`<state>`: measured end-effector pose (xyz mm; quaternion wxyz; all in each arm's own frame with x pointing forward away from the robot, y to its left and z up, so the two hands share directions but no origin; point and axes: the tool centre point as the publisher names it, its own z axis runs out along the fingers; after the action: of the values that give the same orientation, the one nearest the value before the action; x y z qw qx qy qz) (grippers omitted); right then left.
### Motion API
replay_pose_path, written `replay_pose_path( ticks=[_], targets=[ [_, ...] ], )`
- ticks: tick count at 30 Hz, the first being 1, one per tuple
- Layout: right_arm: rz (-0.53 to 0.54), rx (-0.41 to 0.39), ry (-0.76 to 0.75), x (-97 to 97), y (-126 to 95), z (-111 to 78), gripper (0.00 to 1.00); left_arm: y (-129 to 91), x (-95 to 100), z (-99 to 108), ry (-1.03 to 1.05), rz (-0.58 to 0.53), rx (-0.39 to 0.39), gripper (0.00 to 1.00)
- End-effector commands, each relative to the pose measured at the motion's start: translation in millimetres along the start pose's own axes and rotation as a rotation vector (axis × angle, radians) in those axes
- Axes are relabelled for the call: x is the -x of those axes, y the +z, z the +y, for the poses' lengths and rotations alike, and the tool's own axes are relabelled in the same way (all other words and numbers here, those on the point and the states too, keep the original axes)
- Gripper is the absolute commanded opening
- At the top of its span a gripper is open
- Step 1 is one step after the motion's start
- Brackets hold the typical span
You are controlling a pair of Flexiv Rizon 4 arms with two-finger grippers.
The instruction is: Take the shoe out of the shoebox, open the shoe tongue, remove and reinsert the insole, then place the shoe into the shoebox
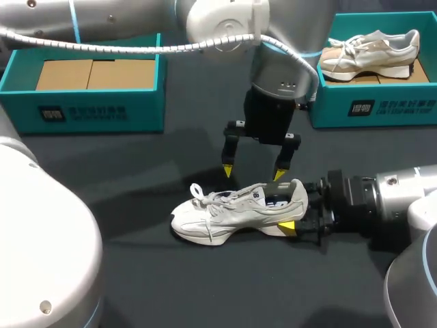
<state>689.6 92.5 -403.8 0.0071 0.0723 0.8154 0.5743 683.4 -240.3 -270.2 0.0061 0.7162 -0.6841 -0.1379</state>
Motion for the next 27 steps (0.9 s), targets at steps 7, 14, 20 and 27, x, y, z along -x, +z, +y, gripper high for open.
replay_pose_path(
  ticks=[7, 14, 20, 27],
  targets=[
    [-0.002, -0.002, 0.000, -1.3, 0, 1.3, 0.00, 27, -19.3, -10, 0.013, -0.087, 0.001, 1.00],
    [-0.002, -0.002, 0.000, -1.3, 0, 1.3, 0.00, 42, -22.3, -15, 0.025, -0.106, 0.021, 1.00],
    [-0.002, -0.002, 0.000, -1.3, 0, 1.3, 0.00, 52, -24.1, -12, 0.034, -0.130, 0.042, 1.00],
    [-0.002, -0.002, 0.000, -1.3, 0, 1.3, 0.00, 65, -32.3, -12, 0.027, -0.190, 0.079, 1.00]
  ],
)
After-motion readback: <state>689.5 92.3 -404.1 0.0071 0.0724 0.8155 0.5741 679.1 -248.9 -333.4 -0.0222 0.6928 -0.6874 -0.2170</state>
